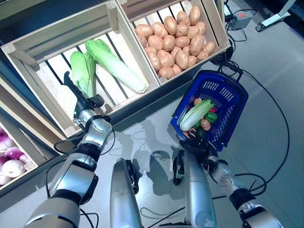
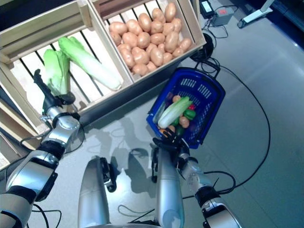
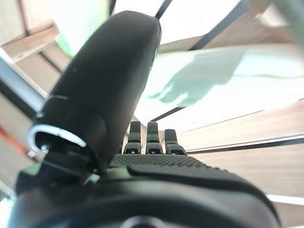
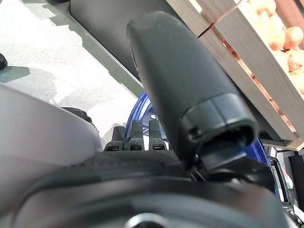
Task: Put vegetables into the basket
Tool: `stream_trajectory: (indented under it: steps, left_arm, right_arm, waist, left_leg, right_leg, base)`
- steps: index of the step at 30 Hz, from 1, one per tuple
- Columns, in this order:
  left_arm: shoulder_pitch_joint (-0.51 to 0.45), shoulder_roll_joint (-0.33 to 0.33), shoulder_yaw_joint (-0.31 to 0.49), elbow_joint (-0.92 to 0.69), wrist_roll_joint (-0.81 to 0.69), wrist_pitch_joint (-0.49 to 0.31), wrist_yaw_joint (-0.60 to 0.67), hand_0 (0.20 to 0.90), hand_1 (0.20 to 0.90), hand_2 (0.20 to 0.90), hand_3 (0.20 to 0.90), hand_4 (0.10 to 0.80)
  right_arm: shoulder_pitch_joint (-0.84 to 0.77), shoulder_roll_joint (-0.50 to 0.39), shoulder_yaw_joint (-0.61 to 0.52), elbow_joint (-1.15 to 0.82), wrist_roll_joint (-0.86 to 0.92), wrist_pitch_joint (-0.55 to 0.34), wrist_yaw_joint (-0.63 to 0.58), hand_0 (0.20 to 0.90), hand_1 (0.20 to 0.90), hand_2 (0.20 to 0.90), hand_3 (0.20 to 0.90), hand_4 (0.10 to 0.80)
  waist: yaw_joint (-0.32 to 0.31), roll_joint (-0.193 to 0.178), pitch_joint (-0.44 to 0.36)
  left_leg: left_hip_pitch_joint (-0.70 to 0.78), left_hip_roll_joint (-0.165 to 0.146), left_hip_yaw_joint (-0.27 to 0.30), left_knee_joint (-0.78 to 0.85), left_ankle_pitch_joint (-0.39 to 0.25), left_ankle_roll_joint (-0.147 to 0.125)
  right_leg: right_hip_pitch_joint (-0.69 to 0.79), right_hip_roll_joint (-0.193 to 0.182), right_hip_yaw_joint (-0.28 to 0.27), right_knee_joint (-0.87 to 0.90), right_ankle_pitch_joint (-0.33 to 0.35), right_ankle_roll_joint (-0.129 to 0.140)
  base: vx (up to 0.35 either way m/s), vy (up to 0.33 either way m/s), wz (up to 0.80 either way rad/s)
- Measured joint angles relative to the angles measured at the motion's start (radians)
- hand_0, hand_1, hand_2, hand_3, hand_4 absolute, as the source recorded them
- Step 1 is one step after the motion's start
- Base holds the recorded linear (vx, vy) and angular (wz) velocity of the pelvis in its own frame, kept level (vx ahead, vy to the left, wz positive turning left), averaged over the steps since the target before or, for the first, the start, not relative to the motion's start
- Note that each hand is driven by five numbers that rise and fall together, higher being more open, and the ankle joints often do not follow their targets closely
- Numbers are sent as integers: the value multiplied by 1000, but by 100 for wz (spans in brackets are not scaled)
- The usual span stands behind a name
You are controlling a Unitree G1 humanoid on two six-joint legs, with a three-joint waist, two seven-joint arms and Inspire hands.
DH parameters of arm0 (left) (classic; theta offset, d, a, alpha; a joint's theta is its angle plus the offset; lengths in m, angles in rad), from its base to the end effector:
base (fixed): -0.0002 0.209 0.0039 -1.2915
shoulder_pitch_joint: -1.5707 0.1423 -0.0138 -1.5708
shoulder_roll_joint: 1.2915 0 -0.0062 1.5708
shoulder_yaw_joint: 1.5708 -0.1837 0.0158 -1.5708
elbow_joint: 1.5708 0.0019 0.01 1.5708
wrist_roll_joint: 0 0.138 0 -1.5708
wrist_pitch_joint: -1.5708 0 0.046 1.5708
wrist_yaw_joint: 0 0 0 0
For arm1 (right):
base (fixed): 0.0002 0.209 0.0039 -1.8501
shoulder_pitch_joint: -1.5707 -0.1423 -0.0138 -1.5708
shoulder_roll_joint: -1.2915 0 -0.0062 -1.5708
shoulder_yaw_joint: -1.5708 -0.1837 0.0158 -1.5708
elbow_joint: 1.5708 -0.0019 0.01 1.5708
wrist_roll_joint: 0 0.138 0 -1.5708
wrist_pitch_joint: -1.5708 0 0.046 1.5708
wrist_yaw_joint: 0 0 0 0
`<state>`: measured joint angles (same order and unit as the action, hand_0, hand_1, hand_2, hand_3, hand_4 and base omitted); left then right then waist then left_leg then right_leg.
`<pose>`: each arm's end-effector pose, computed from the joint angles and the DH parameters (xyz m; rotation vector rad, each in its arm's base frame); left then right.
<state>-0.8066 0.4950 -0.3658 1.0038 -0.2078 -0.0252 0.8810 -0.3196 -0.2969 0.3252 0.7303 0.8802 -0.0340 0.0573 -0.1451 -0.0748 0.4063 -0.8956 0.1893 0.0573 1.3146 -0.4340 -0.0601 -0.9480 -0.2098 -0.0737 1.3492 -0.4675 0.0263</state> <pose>0.3307 0.2270 0.0936 0.5529 -0.0134 0.8536 0.2399 -0.1793 -0.0173 0.4219 0.4510 0.0539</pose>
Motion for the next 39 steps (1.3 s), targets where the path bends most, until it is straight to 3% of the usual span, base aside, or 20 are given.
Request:
stream_trajectory:
  steps: [9,19,27,36,37,38,39]
  left_arm:
    - [8,28,1,0,-73,-1,-108,900,900,900,900,800]
    - [-131,151,19,158,-259,15,-226,900,900,900,900,800]
    - [-197,177,63,249,-428,16,-227,900,900,900,900,800]
    - [-224,180,69,274,-501,17,-231,900,900,900,900,800]
    - [-226,183,69,274,-514,17,-231,582,582,582,582,588]
    - [-226,183,69,274,-517,17,-231,514,514,514,514,543]
    - [-228,183,69,273,-527,16,-231,300,300,300,300,400]
  right_arm:
    - [-13,-14,-6,-3,3,7,-8,900,900,900,900,800]
    - [-29,-51,-5,-63,41,45,-62,900,900,900,900,800]
    - [-70,-50,12,-63,72,45,-75,900,900,900,900,800]
    - [-95,-50,24,-49,96,45,-80,900,900,900,900,800]
    - [-102,-52,34,-47,113,45,-88,900,900,900,900,800]
    - [-104,-51,37,-47,113,45,-93,900,900,900,900,800]
    - [-108,-51,40,-47,114,45,-101,900,900,900,900,800]
  waist:
    - [0,1,0]
    - [-8,6,11]
    - [-34,8,26]
    - [-34,8,27]
    - [-34,9,27]
    - [-34,9,27]
    - [-34,9,27]
  left_leg:
    - [-37,3,-1,37,-15,-8]
    - [-139,21,-12,105,-23,3]
    - [-147,38,2,120,-31,6]
    - [-150,40,2,120,-33,7]
    - [-150,40,2,120,-33,6]
    - [-150,40,2,120,-33,6]
    - [-150,40,2,120,-34,5]
  right_leg:
    - [-39,2,6,37,-15,0]
    - [-137,18,16,81,-9,3]
    - [-158,26,29,97,-9,3]
    - [-161,27,29,97,-9,3]
    - [-161,27,29,97,-9,3]
    - [-161,27,29,97,-9,3]
    - [-161,27,29,97,-9,3]
  base:
    - [-11,4,0]
    - [-49,16,-4]
    - [-2,3,-4]
    - [1,-1,0]
    - [0,0,0]
    - [0,0,0]
    - [0,0,0]
